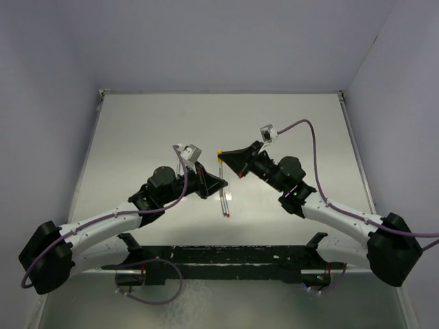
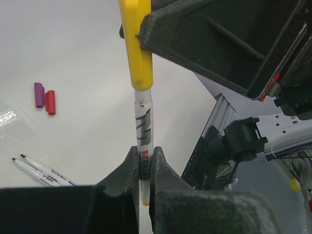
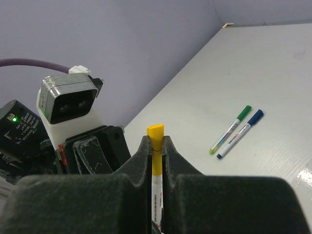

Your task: Insert the pens into the pen caps

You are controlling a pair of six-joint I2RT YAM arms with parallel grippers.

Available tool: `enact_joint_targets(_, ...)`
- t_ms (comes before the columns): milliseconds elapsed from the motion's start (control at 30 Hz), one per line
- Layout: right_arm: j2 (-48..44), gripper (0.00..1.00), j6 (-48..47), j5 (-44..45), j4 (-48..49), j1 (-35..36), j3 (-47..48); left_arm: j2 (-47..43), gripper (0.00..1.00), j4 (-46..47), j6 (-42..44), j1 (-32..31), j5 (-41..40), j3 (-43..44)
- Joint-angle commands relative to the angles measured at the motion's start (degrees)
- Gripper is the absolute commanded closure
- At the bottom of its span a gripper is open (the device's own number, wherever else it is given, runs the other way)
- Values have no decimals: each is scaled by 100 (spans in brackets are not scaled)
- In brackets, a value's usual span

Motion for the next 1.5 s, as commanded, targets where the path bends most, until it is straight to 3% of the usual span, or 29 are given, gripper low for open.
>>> enact_joint_targets(0, 104, 100, 4, -309, 205, 117, -51, -312, 100, 637, -80, -10, -209, -33)
enact_joint_targets(400, 217, 100, -2, -294, 241, 323, -289, -546, 100, 1270, -136, -8, -562, -56)
enact_joint_targets(833, 383, 100, -590, 902, -1464, 1045, 78, -517, 100, 1005, 185, 293, -666, 526)
enact_joint_targets(1133, 653, 100, -662, 1320, -2002, 1327, 235, -368, 100, 1227, -49, 858, -335, 633)
enact_joint_targets(1467, 892, 100, -733, 1556, -2079, 1482, 461, -126, 100, 919, 77, 978, -128, 772)
